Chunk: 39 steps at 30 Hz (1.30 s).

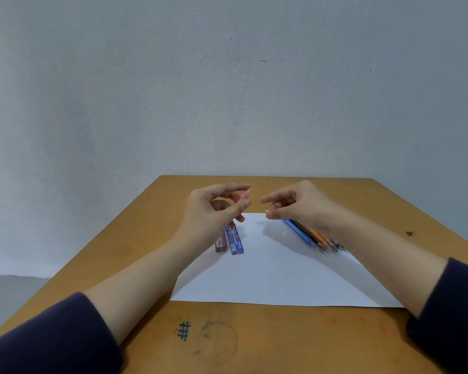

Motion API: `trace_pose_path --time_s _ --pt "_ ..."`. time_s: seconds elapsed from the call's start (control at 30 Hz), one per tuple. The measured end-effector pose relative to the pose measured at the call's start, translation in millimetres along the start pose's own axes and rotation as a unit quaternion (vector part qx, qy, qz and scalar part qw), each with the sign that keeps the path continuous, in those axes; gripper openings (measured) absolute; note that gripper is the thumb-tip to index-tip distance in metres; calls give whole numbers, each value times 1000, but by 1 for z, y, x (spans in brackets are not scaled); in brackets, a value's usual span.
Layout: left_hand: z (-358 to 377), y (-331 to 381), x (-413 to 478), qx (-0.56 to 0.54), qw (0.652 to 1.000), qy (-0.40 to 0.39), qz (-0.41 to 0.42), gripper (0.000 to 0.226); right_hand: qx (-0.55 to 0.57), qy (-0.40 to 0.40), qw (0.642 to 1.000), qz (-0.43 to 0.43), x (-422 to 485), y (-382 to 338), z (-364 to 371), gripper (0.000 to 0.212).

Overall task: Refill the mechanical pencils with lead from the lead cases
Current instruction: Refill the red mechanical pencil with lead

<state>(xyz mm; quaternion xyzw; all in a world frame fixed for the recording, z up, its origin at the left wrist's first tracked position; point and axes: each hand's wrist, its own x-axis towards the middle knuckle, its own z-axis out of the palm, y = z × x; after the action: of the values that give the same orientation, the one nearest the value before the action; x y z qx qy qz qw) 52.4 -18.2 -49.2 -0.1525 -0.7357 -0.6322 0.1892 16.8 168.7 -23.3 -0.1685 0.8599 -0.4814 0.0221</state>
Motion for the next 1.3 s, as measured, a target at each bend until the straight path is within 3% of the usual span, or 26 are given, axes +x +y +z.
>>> trace_pose_path --time_s 0.27,0.63,1.3 --pt "-3 -2 1 40 999 -17 5 26 36 30 998 -37 -5 -9 4 11" --pt "-3 -4 1 70 997 -25 19 22 191 56 979 -34 -6 -17 8 18" --pt "-6 -7 2 146 982 -37 117 24 149 55 985 -60 -9 -16 10 14"
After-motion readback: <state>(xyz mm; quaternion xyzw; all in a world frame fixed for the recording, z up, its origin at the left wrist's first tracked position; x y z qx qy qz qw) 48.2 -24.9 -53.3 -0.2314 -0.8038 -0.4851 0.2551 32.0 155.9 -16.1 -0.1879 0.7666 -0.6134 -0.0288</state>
